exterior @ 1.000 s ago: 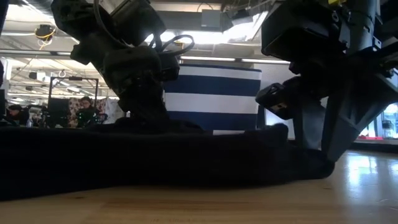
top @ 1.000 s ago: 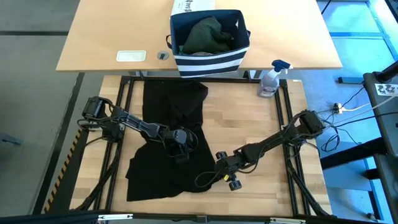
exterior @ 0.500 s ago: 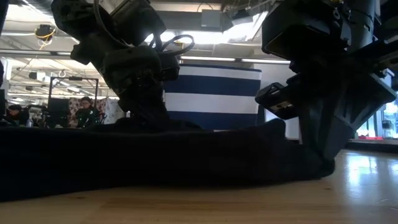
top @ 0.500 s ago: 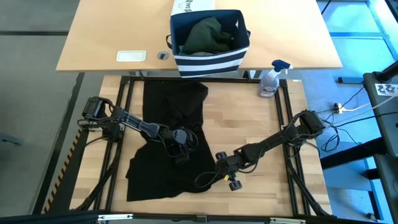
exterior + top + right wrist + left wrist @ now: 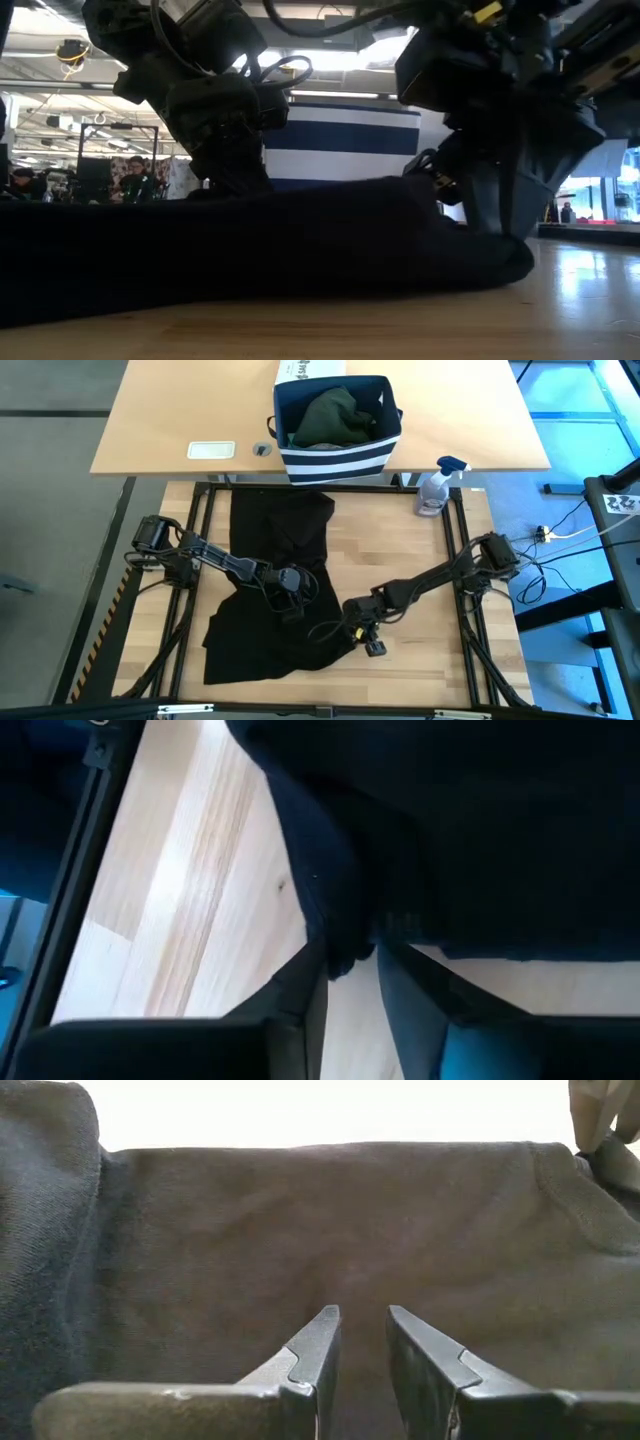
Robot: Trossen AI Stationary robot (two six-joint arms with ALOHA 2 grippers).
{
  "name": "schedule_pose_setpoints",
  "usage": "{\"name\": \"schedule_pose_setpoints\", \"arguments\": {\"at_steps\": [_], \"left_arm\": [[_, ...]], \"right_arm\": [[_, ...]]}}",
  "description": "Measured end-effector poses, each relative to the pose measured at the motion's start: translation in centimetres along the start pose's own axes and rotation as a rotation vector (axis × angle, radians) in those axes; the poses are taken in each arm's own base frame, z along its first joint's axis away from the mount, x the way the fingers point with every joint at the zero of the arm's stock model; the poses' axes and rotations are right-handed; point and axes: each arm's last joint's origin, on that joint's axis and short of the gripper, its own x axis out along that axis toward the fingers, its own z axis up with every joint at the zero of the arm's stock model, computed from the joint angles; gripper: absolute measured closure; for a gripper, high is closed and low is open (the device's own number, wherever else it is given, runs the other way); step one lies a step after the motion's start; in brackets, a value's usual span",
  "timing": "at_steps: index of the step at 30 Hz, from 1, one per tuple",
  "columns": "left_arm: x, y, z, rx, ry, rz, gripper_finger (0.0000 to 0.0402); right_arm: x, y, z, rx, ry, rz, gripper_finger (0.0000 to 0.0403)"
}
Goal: Fold Laundry from Bin
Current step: Fold the black shirt
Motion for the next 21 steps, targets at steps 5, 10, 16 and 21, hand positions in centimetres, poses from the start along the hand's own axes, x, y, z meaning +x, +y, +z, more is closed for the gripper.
{"name": "schedule_pose_setpoints", "arguments": {"at_steps": [5, 10, 16, 21], "left_arm": [[0.0, 0.0, 0.0, 0.0, 0.001, -0.001, 0.0321], [-0.01, 0.0, 0.01, 0.0, 0.001, -0.002, 0.0321], [-0.01, 0.0, 0.01, 0.001, 0.001, -0.002, 0.0321], [-0.01, 0.0, 0.01, 0.001, 0.001, -0.002, 0.0321]], "right_arm": [[-0.28, -0.57, 0.18, 0.006, -0.013, 0.031, 0.0293], [-0.27, -0.48, 0.36, -0.003, -0.029, 0.047, 0.0263], [-0.26, -0.55, 0.33, -0.005, -0.028, 0.018, 0.0236], [-0.17, -0.31, 0.29, -0.011, -0.025, 0.023, 0.0238]]}}
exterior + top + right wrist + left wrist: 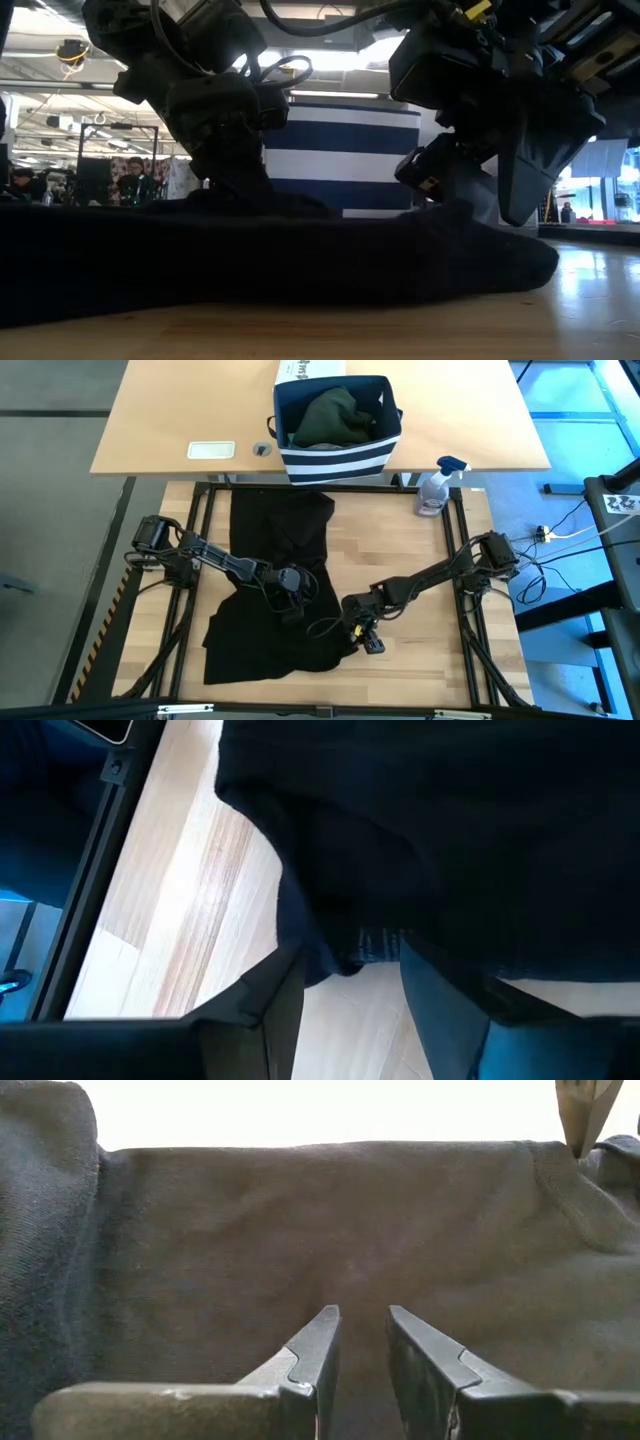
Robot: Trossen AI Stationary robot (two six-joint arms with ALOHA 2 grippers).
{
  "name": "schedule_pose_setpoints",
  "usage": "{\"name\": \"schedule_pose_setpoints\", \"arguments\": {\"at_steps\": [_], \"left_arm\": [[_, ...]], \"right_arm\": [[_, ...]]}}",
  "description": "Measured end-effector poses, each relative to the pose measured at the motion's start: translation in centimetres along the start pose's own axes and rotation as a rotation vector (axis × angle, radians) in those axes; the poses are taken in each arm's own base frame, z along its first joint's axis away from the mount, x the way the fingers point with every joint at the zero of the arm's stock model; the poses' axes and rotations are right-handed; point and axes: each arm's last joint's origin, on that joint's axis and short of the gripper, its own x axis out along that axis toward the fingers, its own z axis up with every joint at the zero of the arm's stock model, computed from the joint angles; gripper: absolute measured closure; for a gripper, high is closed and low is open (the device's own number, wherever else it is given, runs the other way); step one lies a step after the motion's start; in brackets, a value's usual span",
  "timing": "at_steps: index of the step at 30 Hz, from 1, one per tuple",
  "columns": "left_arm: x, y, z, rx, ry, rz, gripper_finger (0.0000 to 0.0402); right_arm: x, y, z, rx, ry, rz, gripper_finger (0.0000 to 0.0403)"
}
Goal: Fold Laundry from Bin
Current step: Fold the black shirt
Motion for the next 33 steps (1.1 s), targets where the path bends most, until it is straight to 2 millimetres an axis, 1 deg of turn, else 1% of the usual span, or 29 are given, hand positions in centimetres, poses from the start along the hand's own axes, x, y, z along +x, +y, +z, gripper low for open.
{"name": "schedule_pose_setpoints", "arguments": {"at_steps": [11, 16, 22, 25, 33], "left_arm": [[0.0, 0.0, 0.0, -0.001, 0.0, 0.0, 0.0321], [0.0, 0.0, 0.0, -0.019, 0.0, 0.0, 0.0321], [0.0, 0.0, 0.0, -0.019, -0.003, -0.002, 0.0321], [0.0, 0.0, 0.0, -0.02, -0.003, -0.004, 0.0321], [0.0, 0.0, 0.0, -0.02, -0.002, -0.006, 0.0321]], "right_arm": [[0.5, 1.0, 0.1, -0.038, -0.018, -0.023, 0.0241], [0.4, 0.9, 0.2, -0.032, -0.027, -0.04, 0.0242], [1.4, 0.5, 0.0, -0.023, -0.025, -0.028, 0.0242], [2.1, 0.2, -0.4, 0.004, 0.004, -0.008, 0.0242], [2.2, 0.3, -0.5, 0.017, 0.022, 0.04, 0.0242]]}}
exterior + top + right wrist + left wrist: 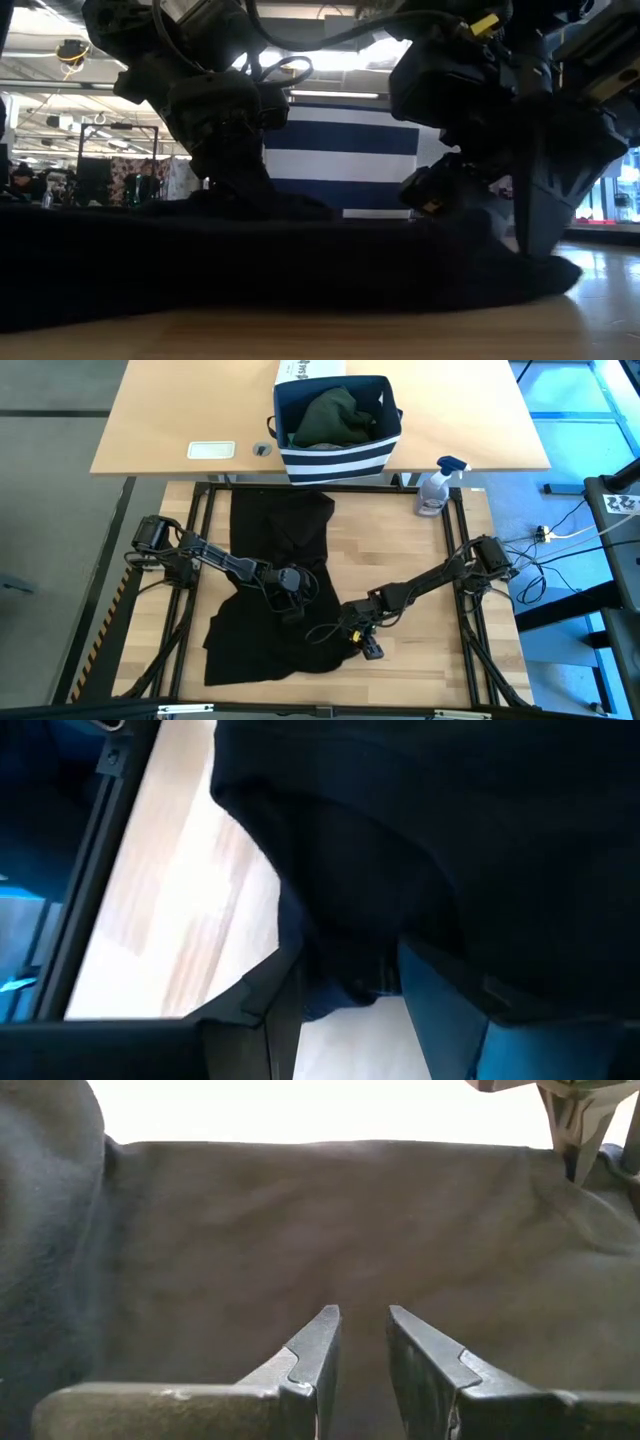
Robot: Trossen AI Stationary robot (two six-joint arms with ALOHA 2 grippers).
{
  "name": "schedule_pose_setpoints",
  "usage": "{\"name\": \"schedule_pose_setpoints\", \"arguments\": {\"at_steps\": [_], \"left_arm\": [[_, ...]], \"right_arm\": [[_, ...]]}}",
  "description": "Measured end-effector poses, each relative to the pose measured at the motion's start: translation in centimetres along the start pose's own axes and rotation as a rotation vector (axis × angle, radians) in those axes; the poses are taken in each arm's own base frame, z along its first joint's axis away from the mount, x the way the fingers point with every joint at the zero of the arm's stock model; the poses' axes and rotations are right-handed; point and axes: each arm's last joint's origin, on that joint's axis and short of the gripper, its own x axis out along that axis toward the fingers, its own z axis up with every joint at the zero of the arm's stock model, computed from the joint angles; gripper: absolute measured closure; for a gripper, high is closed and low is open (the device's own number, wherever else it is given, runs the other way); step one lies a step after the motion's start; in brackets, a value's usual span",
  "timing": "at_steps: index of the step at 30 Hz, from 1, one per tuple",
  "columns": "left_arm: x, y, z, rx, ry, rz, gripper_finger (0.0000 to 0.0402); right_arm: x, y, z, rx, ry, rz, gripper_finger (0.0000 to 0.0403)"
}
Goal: Fold Laundry from Bin
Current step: Fold the black shirt
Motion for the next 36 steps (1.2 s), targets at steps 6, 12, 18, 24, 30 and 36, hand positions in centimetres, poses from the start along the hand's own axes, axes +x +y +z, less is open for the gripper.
{"name": "schedule_pose_setpoints", "arguments": {"at_steps": [6, 12, 18, 24, 30, 36], "left_arm": [[0.0, 0.0, 0.0, 0.0, 0.0, 0.0, 0.0321], [0.0, 0.0, 0.0, 0.0, 0.0, 0.001, 0.0321], [0.0, 0.0, 0.0, 0.0, 0.0, 0.001, 0.0321], [0.0, 0.0, 0.0, 0.0, -0.002, 0.008, 0.0321], [0.0, 0.0, 0.0, -0.003, -0.003, 0.008, 0.0321], [0.0, 0.0, 0.0, -0.008, -0.003, 0.008, 0.0321]], "right_arm": [[-0.3, 0.4, 0.5, 0.021, 0.036, 0.041, 0.0242], [-0.5, 0.6, 1.0, 0.022, 0.041, 0.056, 0.0242], [-0.4, 0.9, 0.8, 0.02, 0.056, 0.049, 0.0242], [0.1, 1.9, 0.6, -0.017, 0.059, 0.029, 0.0242], [0.4, 2.2, 0.6, -0.028, 0.053, -0.032, 0.0244], [0.3, 2.0, 0.6, -0.039, 0.044, -0.09, 0.0299]]}}
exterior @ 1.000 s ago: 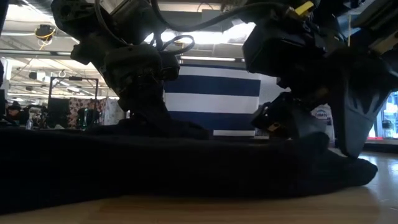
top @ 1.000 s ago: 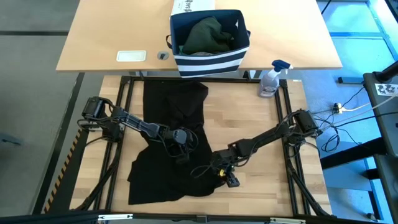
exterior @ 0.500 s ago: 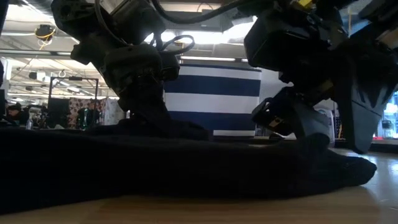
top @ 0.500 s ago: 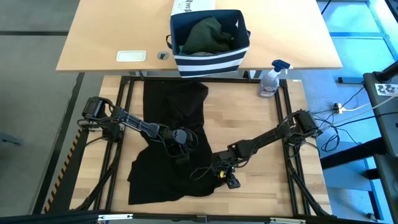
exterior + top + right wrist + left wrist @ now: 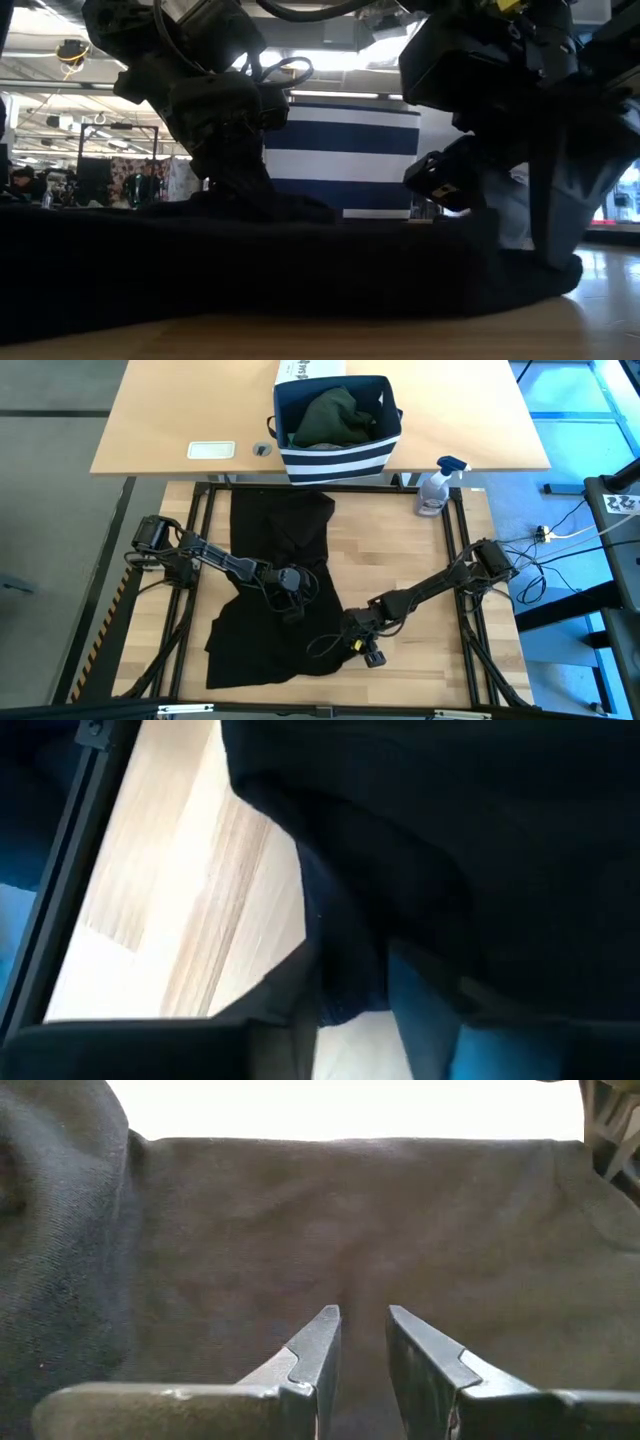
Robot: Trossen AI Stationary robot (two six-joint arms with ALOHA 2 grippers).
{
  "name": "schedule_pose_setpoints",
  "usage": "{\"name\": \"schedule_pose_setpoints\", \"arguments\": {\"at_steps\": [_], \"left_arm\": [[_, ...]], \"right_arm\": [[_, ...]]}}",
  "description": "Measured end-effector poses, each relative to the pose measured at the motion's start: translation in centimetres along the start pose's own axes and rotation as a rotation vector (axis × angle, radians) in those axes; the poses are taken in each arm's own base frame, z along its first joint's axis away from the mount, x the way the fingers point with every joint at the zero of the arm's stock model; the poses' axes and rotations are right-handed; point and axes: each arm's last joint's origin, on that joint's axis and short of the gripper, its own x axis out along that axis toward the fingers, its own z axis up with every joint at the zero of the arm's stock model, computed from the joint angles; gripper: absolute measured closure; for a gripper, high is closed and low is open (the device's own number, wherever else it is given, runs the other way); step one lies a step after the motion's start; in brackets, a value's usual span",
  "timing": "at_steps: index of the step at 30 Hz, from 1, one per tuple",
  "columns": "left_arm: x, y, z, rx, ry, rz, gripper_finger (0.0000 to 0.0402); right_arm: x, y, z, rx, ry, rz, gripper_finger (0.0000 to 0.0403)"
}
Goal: Fold Laundry from Bin
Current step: Fold the black shirt
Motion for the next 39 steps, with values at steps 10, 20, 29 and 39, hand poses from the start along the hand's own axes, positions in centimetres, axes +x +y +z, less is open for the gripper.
{"name": "schedule_pose_setpoints", "arguments": {"at_steps": [10, 20, 29, 39], "left_arm": [[0.0, 0.0, 0.0, 0.0, 0.0, 0.0, 0.0321], [0.0, 0.0, 0.0, -0.001, 0.002, 0.001, 0.0321], [0.0, 0.1, 0.0, 0.001, -0.002, 0.027, 0.0321], [-0.1, 0.6, -0.9, 0.008, 0.079, 0.095, 0.0321]], "right_arm": [[0.0, 0.0, -0.2, 0.037, 0.018, 0.003, 0.0389], [-1.3, -0.1, 1.1, 0.208, 0.045, -0.277, 0.0397], [-2.8, 0.4, 3.0, 0.314, -0.032, -0.487, 0.04], [-2.2, 5.2, 2.6, 0.427, -0.116, -0.534, 0.0401]]}}
